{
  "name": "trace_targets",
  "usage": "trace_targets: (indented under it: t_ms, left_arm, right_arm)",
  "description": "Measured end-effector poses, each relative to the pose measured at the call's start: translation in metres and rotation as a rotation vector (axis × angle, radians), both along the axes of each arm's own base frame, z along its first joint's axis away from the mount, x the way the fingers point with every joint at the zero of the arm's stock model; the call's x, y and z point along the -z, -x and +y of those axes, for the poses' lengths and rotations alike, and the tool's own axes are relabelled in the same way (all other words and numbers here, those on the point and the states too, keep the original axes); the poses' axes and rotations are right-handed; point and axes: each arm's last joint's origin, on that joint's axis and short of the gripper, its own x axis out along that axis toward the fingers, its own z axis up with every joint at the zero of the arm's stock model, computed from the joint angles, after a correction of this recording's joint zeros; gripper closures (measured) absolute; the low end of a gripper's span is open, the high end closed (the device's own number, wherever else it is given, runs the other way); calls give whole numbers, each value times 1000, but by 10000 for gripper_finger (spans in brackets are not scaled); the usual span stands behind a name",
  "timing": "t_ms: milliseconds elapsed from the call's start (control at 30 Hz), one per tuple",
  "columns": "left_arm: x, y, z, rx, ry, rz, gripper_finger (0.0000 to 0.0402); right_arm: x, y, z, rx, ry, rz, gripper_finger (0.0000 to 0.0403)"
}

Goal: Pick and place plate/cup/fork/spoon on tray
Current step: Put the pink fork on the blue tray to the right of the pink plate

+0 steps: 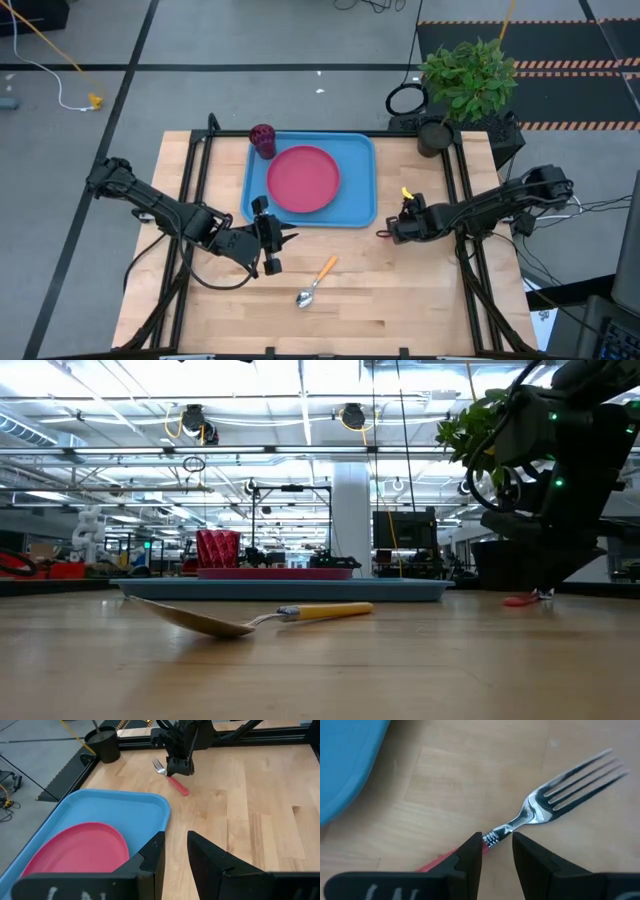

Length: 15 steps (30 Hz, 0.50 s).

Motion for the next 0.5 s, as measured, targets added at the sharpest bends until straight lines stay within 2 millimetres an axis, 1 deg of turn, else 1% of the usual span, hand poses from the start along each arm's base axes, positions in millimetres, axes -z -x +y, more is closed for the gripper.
trace_targets:
  t_ms: [200,400,500]
  left_arm:
    - [0,0,1,-3,-1,-1,316]
    - [0,-2,4,-12,-6,0,316]
    - [0,-2,5,-14,-6,0,316]
  right_arm:
    - [-4,1,2,69,-16,-73,300]
    - [-6,-2,7,133,15,-166,300]
    - [-5,-2,7,154,17,-173,300]
